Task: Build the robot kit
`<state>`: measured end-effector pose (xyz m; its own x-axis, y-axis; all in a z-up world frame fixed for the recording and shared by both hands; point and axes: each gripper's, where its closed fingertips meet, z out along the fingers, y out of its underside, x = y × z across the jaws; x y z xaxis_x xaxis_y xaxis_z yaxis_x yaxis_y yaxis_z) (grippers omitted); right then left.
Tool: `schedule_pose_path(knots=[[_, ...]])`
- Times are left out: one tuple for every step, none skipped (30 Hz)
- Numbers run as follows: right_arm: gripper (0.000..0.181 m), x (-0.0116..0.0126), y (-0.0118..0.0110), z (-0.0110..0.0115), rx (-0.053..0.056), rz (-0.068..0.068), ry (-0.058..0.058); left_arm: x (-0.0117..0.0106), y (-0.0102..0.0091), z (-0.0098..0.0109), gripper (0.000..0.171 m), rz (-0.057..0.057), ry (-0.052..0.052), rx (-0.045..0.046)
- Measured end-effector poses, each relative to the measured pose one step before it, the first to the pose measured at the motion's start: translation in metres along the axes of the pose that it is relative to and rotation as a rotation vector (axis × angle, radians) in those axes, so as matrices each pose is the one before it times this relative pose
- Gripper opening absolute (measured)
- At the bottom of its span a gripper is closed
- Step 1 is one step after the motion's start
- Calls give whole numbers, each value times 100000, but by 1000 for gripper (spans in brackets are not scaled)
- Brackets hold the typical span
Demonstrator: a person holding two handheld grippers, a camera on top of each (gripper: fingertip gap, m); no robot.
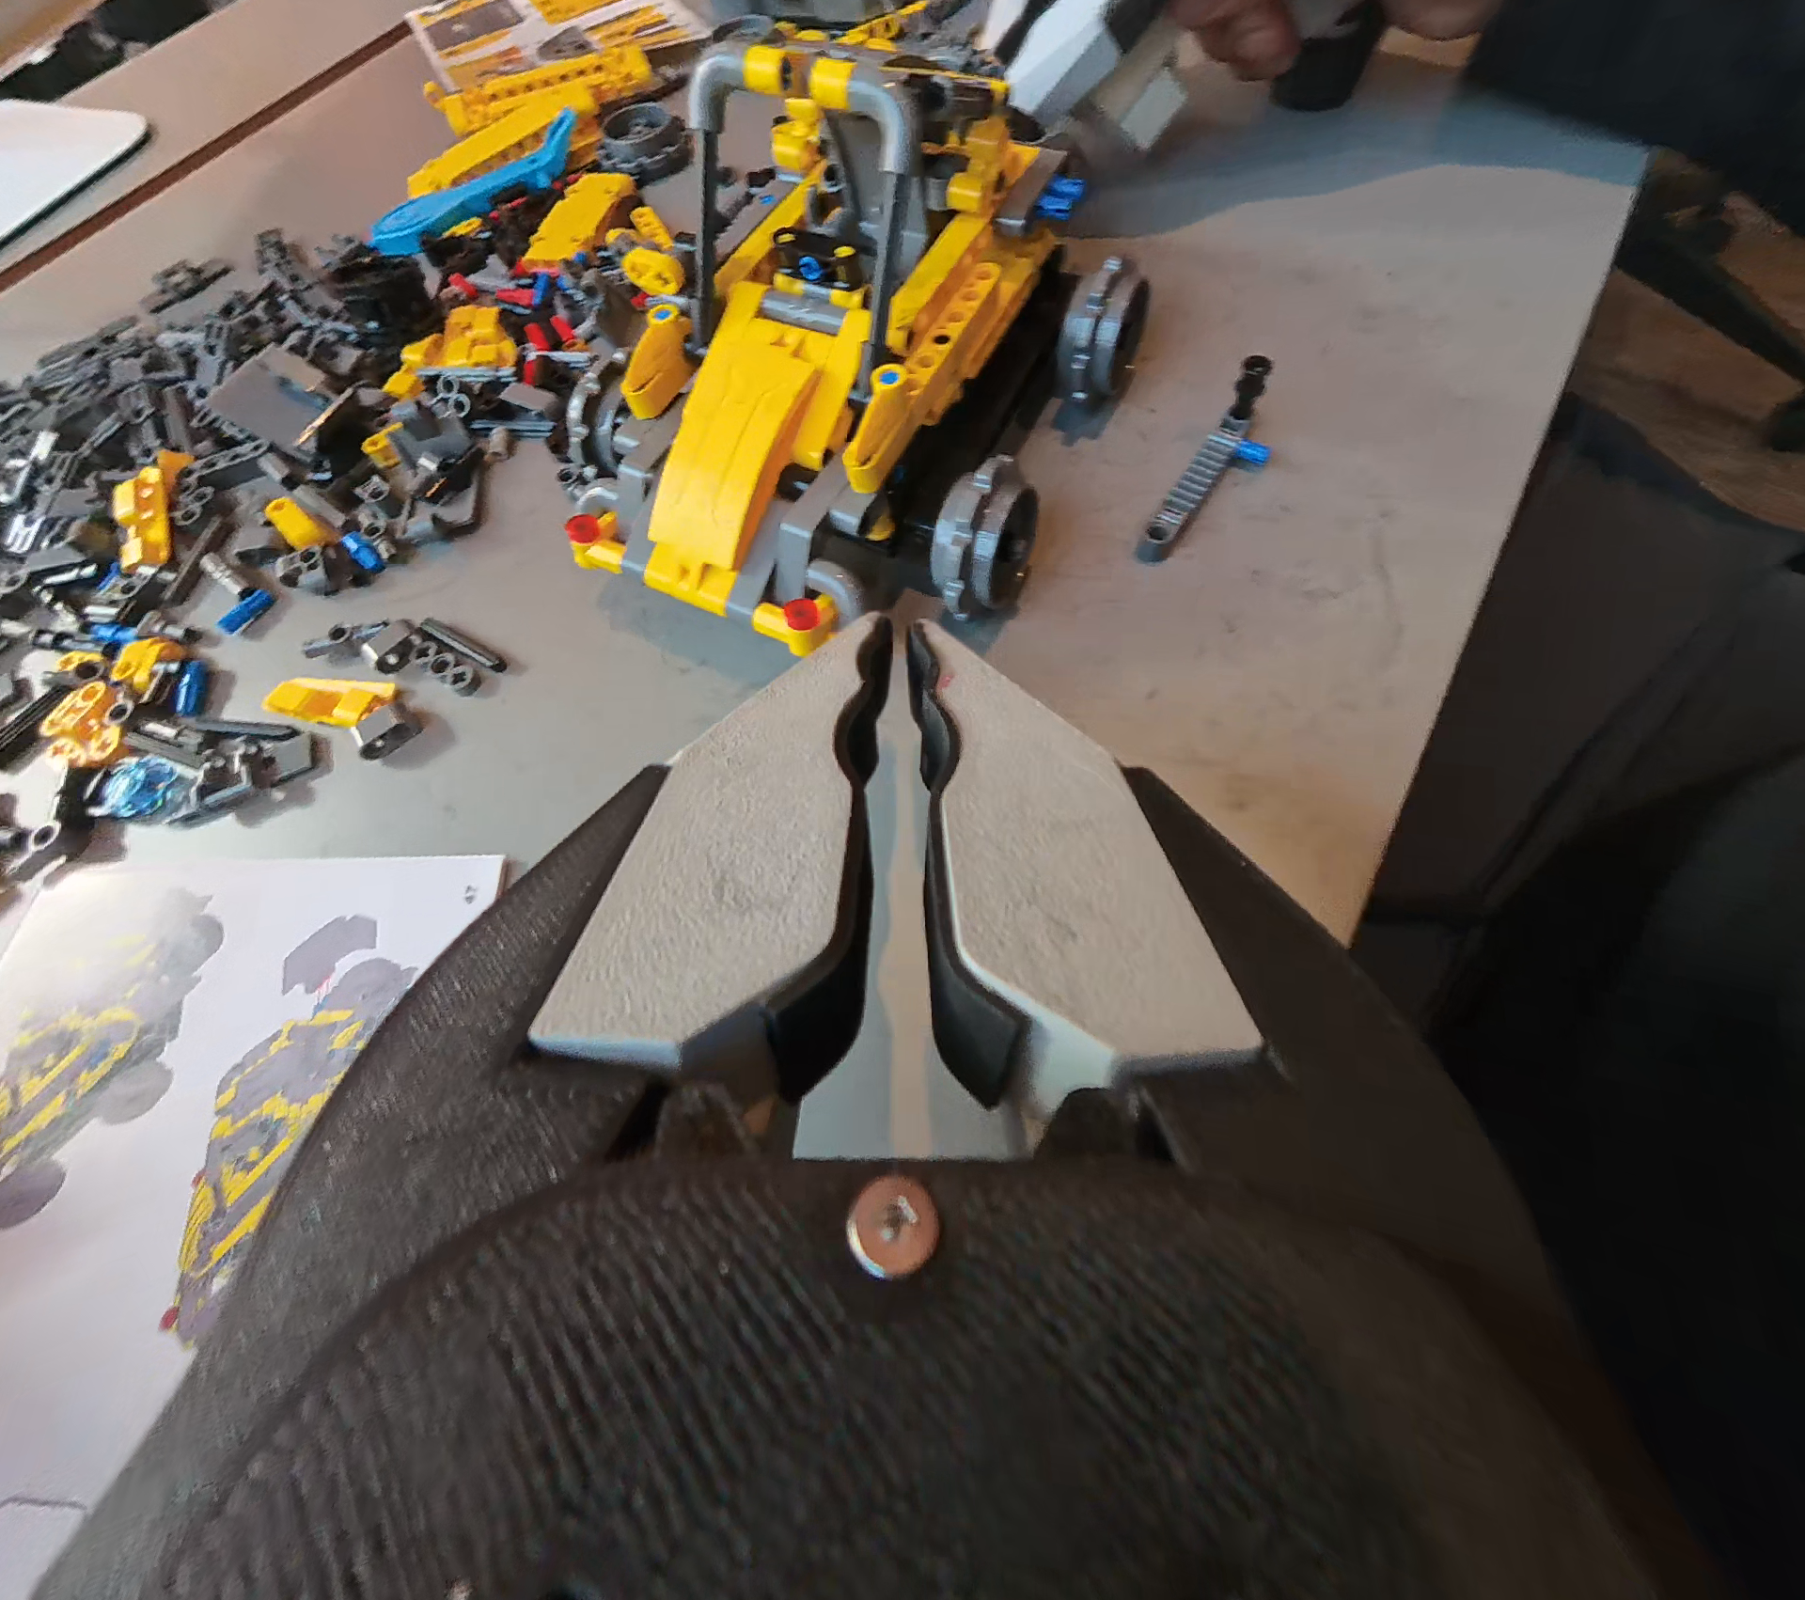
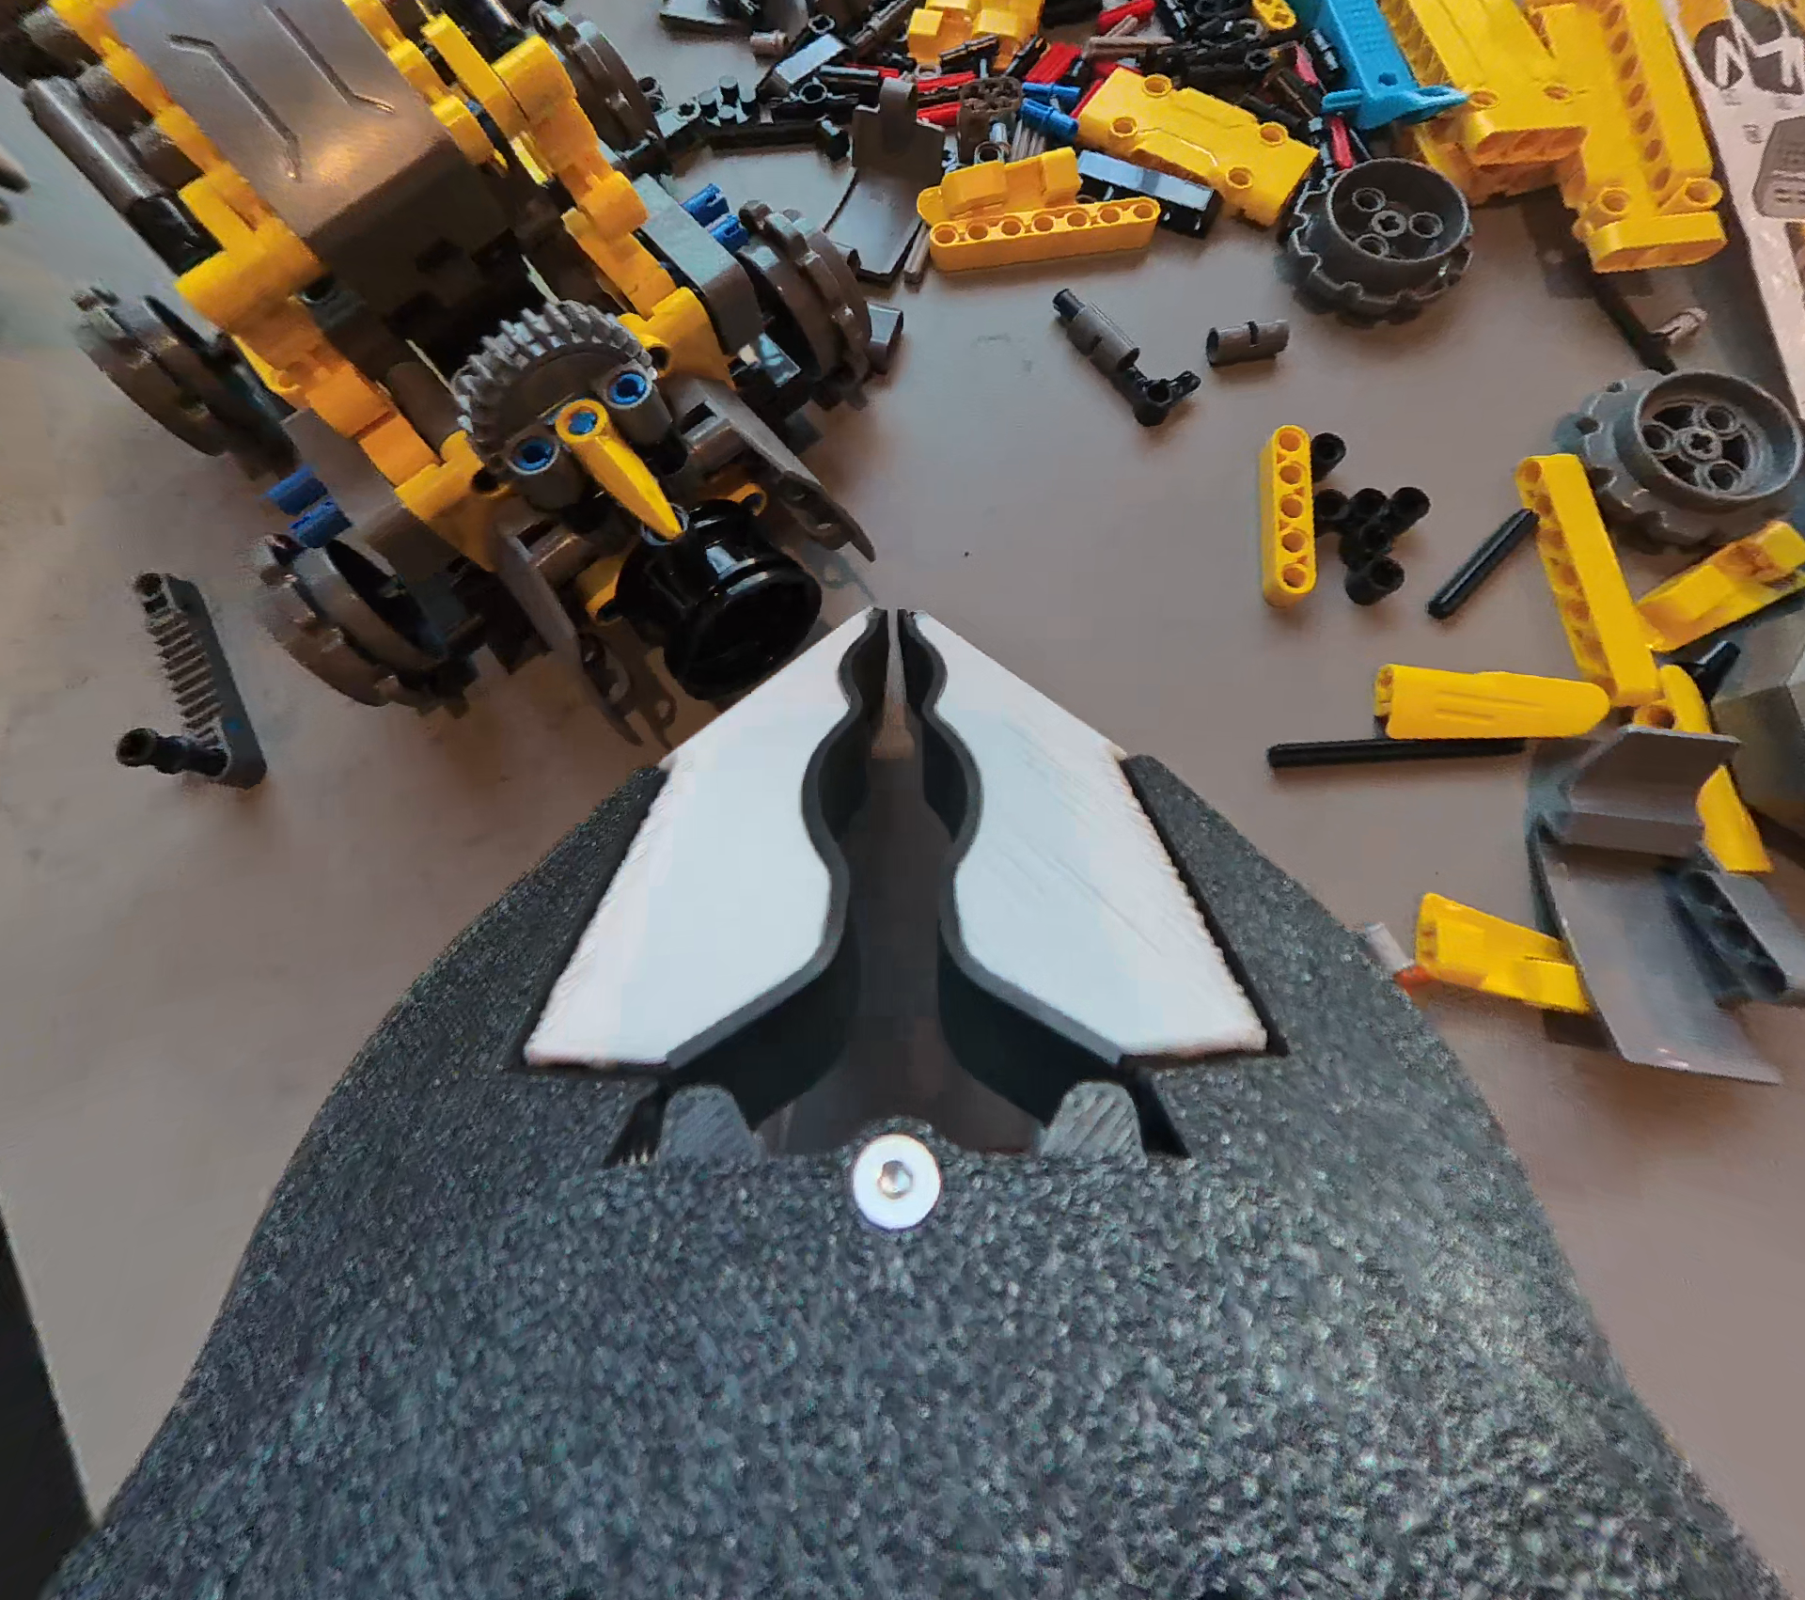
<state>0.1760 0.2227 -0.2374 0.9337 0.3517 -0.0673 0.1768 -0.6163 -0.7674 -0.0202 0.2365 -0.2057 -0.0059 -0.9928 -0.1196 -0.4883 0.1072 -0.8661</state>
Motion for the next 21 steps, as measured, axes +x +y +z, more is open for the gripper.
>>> schedule_pose_path(knots=[[5, -109, -87, -300, 1631, 1680, -1145, -109, 45, 118, 1, -674, -286, -602], [6, -51, -160, -345, 2242, 1080, -628, 104, 75, 72, 1, -148, 993, -645], [7, -7, -244, -379, 2807, 675, -168, 142, 36, 25, 3, 129, 1141, -269], [6, 43, -362, -391, 3366, 338, 422, 120, -52, -55, 4, 308, 741, 450], [6, 76, -393, -353, 3393, -206, 873, 82, -115, -94, 4, 456, 318, 1027], [5, 45, -341, -309, 2894, -418, 767, 78, -146, -120, 4, 600, 156, 1194], [5, -27, -271, -237, 2300, -402, 27, 93, -128, -115, 4, 632, 195, 1066], [5, -59, -199, -194, 1771, -93, -470, 100, -85, -83, 5, 531, 323, 808], [5, -27, -177, -153, 1429, 387, -555, 84, -65, -50, 5, 321, 479, 505], [5, 14, -144, -124, 1211, 623, -478, 90, -22, -19, 5, 121, 628, 183], [5, -21, -115, -95, 895, 510, -615, 82, 4, 5, 5, 62, 622, -58], [5, -49, -73, -68, 622, 207, -629, 84, 16, 13, 5, 164, 543, -137], [5, -43, -43, -49, 413, 1, -318, 87, 12, 7, 5, 367, 447, -104], [5, -43, -21, -22, 237, -216, -147, 78, -1, -2, 5, 530, 171, 15], [5, -41, -6, -4, 47, -439, -31, 32, -26, -13, 5, 598, -265, 171], [5, -65, 27, 15, -179, -643, 56, 12, -25, -22, 5, 649, -462, 178], [5, -53, 49, 44, -375, -864, 374, 27, -7, -17, 5, 715, -395, 66], [5, -57, 67, 61, -500, -1123, 446, 46, -10, 3, 4, 737, -296, -32], [5, -98, 78, 59, -596, -1293, 366, 46, 16, 15, 4, 713, -257, -117], [5, -89, 70, 64, -574, -1371, 455, 21, 14, 20, 4, 633, -314, -214], [5, -70, 58, 48, -439, -1303, 546, 14, 35, 26, 4, 537, -342, -321]])
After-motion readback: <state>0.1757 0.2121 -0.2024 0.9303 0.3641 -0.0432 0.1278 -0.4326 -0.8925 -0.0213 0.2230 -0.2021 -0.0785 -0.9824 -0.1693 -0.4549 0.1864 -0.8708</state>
